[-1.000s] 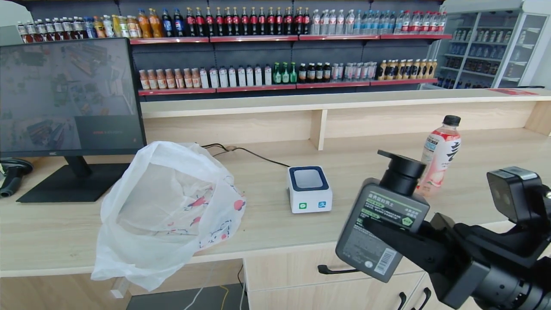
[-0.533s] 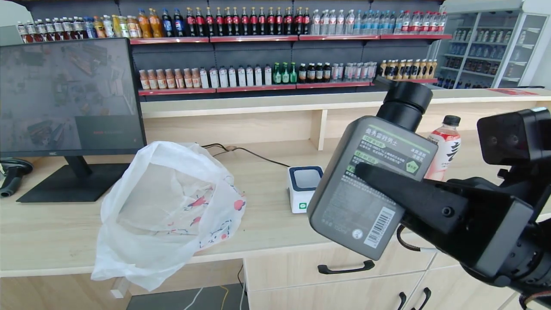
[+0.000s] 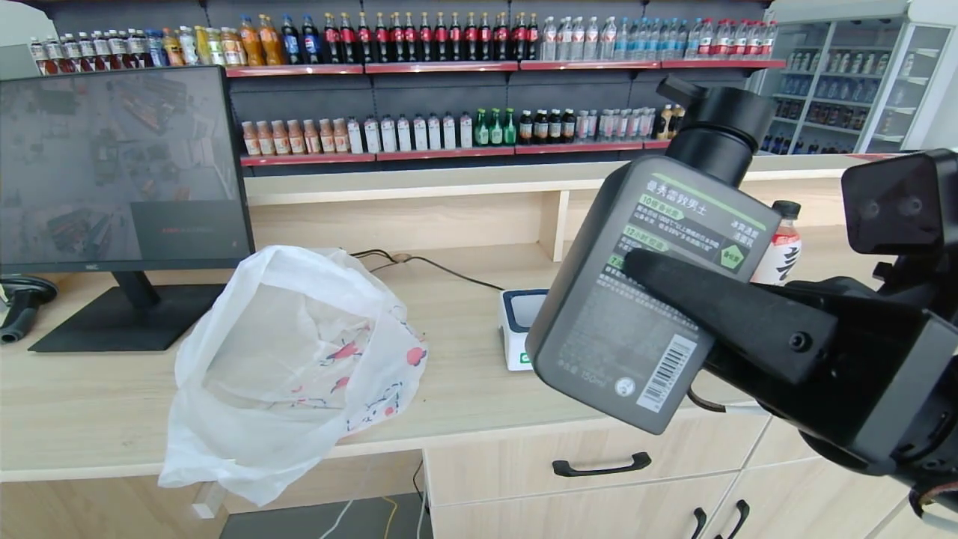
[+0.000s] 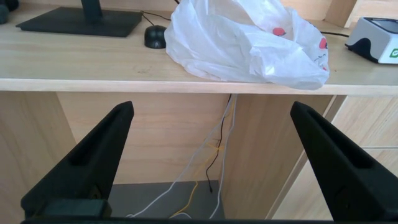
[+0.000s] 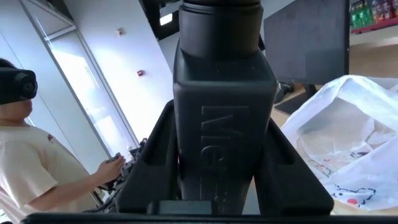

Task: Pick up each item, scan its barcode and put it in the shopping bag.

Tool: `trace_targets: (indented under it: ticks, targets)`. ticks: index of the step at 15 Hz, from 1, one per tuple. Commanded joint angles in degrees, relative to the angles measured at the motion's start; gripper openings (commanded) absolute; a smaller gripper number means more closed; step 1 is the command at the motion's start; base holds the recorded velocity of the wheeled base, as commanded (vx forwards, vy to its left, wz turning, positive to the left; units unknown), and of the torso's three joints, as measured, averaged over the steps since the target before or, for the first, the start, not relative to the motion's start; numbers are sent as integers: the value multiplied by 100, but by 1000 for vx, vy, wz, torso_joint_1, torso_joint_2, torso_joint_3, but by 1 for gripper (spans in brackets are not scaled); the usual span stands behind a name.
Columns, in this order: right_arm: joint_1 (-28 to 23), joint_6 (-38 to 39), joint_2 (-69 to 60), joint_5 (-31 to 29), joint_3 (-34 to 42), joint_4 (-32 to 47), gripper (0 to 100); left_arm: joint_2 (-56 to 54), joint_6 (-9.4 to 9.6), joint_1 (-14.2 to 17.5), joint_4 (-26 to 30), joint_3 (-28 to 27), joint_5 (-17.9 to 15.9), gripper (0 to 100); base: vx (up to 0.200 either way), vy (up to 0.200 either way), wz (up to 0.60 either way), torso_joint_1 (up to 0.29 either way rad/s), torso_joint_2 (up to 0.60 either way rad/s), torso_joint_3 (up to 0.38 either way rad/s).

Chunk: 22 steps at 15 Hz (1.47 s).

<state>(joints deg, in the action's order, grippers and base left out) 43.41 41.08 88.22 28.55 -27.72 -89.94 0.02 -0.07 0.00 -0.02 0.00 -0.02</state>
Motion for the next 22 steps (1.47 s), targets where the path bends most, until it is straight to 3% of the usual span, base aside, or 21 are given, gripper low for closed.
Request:
trace_targets:
  ticks: [1,12,16,22]
  targets:
    - [1,-4,37,45,-84,-6,0,-2,-1,0,-6,0,2,100,0,0,0,0,0,0]
    - [1,-100,90,28,56,-6,0,-2,-1,0,-6,0,2,100,0,0,0,0,0,0]
    - [-78,-347,90,10,443,-6,0,-2,-1,0,2,0,2,100,0,0,0,0,0,0]
    - [-597,-1805,380,-78,1181,-6,0,-2,-1,0,-6,0,2,100,0,0,0,0,0,0]
